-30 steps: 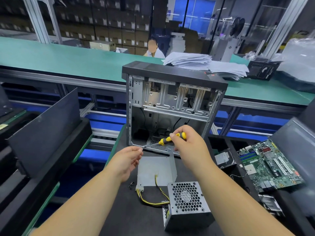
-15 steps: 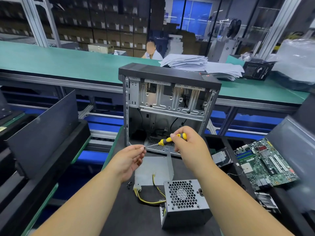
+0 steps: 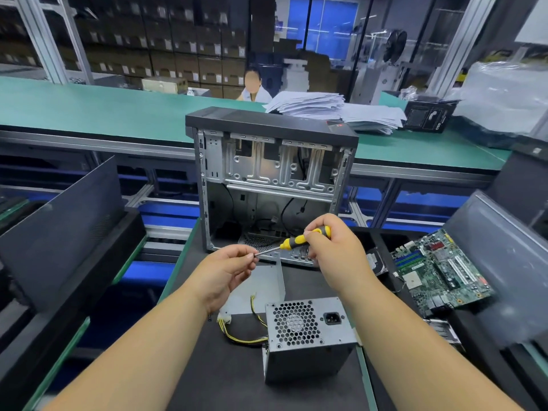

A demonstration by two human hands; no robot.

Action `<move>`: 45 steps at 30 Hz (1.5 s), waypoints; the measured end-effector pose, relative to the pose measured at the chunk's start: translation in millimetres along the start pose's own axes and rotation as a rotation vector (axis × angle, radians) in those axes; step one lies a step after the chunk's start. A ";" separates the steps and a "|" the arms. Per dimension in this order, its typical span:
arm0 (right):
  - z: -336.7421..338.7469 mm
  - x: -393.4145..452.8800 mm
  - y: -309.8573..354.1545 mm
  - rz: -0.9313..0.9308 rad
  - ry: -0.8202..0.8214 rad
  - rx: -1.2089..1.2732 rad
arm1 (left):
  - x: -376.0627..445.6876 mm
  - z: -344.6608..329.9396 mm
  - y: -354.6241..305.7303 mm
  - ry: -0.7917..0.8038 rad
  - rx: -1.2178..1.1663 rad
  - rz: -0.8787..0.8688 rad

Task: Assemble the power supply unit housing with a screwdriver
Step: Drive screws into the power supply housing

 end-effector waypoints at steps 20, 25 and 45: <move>78.7 -38.0 -21.5 0.068 -0.015 -0.192 | -40.0 -29.7 80.7 -0.160 0.656 0.437; 86.9 -44.1 -26.9 0.067 0.003 -0.264 | -51.7 -31.9 77.1 -0.239 0.623 0.448; 86.3 -56.6 -20.7 0.076 0.111 -0.436 | -65.2 -42.0 52.3 -0.326 1.099 0.286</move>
Point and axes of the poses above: each hand's wrist, its own x-axis towards the middle knuckle, its own z-axis out of the back of the hand, y = z × x, the point moved 7 cm from there along x, towards the middle knuckle, and after that the axes turned 4 degrees about x, right-handed, at the moved point
